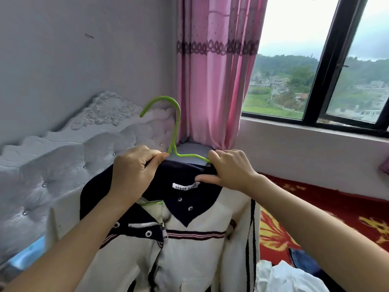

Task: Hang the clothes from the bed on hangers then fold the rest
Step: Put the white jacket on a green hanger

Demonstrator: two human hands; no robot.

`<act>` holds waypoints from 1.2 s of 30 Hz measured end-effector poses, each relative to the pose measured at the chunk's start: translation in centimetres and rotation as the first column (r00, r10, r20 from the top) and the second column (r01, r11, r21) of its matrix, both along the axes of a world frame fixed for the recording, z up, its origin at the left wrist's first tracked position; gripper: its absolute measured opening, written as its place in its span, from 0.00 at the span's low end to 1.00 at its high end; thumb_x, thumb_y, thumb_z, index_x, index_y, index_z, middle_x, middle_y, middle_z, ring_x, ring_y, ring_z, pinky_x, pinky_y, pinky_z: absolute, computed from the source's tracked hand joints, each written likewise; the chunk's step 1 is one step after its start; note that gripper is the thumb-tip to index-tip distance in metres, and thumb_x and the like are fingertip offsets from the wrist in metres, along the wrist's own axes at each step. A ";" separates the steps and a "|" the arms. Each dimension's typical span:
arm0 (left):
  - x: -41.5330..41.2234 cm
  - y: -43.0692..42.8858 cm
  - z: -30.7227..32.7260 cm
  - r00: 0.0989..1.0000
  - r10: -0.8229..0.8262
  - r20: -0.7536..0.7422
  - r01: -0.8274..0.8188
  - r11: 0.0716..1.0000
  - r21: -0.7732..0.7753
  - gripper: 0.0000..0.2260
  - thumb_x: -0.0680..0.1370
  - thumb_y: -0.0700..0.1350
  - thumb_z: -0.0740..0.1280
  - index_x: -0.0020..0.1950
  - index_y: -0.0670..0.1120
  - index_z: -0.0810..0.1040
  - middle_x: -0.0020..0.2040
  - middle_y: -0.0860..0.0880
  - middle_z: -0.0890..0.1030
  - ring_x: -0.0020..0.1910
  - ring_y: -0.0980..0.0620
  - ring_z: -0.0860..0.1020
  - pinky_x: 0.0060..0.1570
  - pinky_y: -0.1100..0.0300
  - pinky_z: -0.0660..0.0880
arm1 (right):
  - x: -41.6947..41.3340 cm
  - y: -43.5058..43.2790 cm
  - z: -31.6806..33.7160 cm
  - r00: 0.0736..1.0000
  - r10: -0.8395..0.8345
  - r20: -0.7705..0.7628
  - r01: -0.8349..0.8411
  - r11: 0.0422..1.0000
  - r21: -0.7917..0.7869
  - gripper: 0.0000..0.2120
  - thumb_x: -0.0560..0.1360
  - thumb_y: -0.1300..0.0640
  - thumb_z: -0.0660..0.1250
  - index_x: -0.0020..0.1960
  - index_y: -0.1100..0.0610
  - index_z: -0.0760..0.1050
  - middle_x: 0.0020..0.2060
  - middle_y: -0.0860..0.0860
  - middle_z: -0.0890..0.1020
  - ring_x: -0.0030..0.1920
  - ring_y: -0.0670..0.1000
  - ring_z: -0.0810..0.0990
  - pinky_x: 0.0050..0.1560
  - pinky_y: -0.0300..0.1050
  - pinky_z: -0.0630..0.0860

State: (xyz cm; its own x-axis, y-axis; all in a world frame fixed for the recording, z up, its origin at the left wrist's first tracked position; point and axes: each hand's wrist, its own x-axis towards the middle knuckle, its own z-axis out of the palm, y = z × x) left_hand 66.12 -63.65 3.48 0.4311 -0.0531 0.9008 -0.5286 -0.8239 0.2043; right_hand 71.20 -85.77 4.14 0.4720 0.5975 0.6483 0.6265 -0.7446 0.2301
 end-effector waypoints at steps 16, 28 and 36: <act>-25.2 10.6 -0.7 0.756 0.653 0.051 -0.654 0.749 0.110 0.23 0.79 0.53 0.59 0.35 0.38 0.81 0.29 0.47 0.78 0.29 0.50 0.76 0.29 0.56 0.73 | -12.7 18.5 2.2 0.413 0.645 -0.643 -0.681 0.687 0.252 0.17 0.78 0.52 0.63 0.31 0.52 0.69 0.25 0.45 0.68 0.27 0.43 0.67 0.33 0.37 0.63; -54.2 17.0 -1.5 0.320 0.940 0.118 -0.941 0.300 0.158 0.14 0.76 0.46 0.62 0.39 0.39 0.83 0.33 0.48 0.79 0.32 0.50 0.79 0.29 0.56 0.77 | -38.0 33.2 2.8 0.238 0.802 -0.548 -0.904 0.389 0.177 0.20 0.79 0.48 0.60 0.29 0.49 0.63 0.25 0.45 0.68 0.30 0.44 0.66 0.39 0.46 0.67; -74.0 21.9 -1.4 -0.032 0.988 -0.148 -0.983 -0.004 0.184 0.20 0.74 0.52 0.59 0.53 0.41 0.83 0.53 0.43 0.82 0.54 0.40 0.78 0.49 0.45 0.77 | -51.6 42.6 1.9 0.276 0.806 -0.523 -0.882 0.429 0.195 0.18 0.79 0.47 0.60 0.32 0.51 0.68 0.26 0.45 0.70 0.34 0.49 0.71 0.40 0.47 0.68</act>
State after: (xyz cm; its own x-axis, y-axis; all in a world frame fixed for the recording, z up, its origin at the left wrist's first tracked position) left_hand -7.88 -41.76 2.06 0.2022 0.5626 0.8016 0.8636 -0.4885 0.1250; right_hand 19.59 -43.17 6.02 -0.1491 0.9010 0.4074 0.9176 0.2796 -0.2825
